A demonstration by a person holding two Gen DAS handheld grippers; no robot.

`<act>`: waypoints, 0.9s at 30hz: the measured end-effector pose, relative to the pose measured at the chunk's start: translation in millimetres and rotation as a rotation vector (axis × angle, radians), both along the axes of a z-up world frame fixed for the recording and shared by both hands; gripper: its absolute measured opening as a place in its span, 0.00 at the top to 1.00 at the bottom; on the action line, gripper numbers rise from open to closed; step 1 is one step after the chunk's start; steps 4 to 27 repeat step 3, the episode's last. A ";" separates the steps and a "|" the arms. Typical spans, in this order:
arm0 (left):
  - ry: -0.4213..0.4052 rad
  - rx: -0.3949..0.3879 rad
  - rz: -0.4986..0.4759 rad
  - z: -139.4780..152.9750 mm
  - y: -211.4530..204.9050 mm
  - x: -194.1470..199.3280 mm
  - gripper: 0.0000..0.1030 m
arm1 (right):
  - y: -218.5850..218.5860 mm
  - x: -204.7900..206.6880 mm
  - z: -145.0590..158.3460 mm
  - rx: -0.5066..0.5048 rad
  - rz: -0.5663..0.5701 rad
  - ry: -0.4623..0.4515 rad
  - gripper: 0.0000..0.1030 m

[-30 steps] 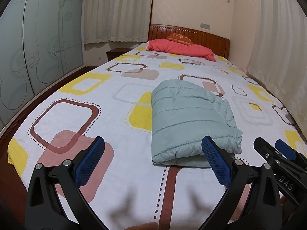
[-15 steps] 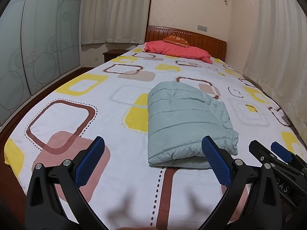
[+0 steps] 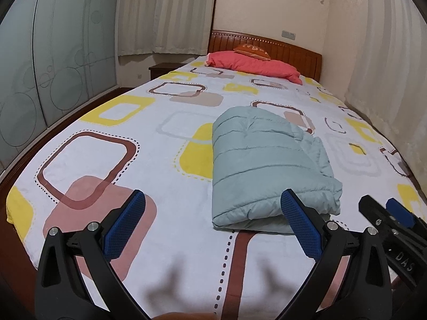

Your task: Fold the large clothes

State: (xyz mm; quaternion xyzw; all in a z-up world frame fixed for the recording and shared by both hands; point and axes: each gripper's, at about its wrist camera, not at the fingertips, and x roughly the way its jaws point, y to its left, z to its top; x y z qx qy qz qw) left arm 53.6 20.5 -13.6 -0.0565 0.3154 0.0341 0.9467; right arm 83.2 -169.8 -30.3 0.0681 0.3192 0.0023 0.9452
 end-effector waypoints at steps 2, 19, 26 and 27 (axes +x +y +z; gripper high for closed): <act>0.008 0.000 0.004 -3.2 2.3 2.3 0.02 | -1.5 1.4 -1.2 0.001 -0.002 0.002 0.24; 0.013 0.001 0.008 -4.8 3.6 3.4 0.02 | -2.6 2.0 -2.1 0.001 -0.005 0.003 0.24; 0.013 0.001 0.008 -4.8 3.6 3.4 0.02 | -2.6 2.0 -2.1 0.001 -0.005 0.003 0.24; 0.013 0.001 0.008 -4.8 3.6 3.4 0.02 | -2.6 2.0 -2.1 0.001 -0.005 0.003 0.24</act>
